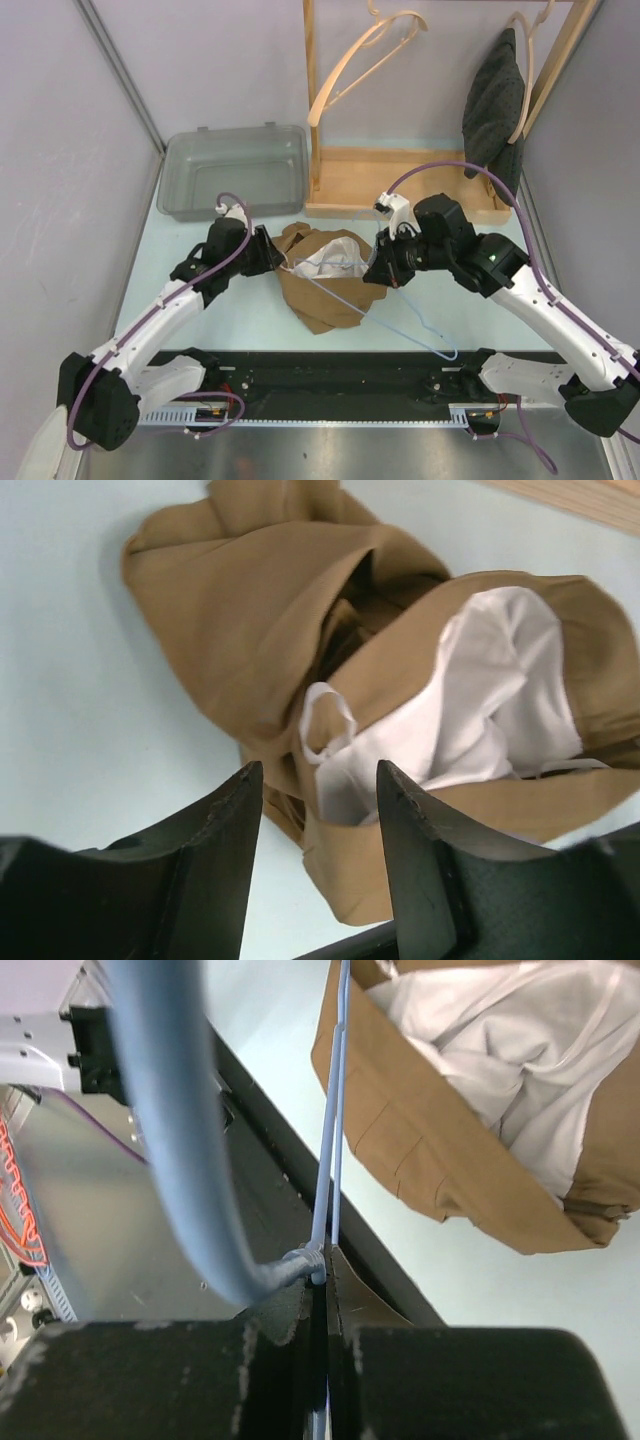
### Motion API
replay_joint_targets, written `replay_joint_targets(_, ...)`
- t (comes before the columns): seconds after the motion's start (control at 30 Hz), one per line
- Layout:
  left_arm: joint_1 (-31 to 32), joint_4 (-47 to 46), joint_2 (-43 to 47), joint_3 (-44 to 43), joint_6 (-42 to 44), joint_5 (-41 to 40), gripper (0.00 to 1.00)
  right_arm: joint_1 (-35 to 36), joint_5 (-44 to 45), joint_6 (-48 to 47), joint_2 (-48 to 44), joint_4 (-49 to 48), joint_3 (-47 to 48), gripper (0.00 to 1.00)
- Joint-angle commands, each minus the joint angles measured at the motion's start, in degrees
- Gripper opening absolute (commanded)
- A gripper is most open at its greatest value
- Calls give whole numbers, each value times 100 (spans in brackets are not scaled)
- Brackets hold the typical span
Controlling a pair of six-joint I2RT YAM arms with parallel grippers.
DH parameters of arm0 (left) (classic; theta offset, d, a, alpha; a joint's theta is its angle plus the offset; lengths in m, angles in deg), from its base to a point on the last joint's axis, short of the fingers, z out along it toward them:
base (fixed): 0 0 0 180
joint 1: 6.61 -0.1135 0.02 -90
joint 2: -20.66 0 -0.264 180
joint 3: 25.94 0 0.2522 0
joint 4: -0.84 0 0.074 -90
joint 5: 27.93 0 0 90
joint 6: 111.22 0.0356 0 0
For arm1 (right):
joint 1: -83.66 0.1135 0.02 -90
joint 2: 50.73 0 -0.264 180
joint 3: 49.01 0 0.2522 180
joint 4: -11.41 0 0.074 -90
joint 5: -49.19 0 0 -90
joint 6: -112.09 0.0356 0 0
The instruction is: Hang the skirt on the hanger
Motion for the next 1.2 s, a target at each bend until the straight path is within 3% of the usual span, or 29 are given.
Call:
replay_joint_targets(0.0, -170, -194, -121, -216, 160, 88, 49, 136, 55, -25, 53, 238, -21, 0)
replay_joint_targets(0.2, -425, -545, -446, -120, 310, 359, 37, 171, 90, 107, 106, 63, -126, 0)
replay_joint_targets(0.57, -425, -1038, -886, -128, 275, 467, 29, 224, 196, 388, 308, -579, -135, 0)
replay_joint_targets(0.9, -425, -1003, -1001, -198, 407, 536, 0, 294, 117, 555, 659, -1036, -135, 0)
replay_joint_targets(1.17, -425, -880, -808, -242, 574, 773, 0, 426, 301, 722, 1020, -1317, -135, 0)
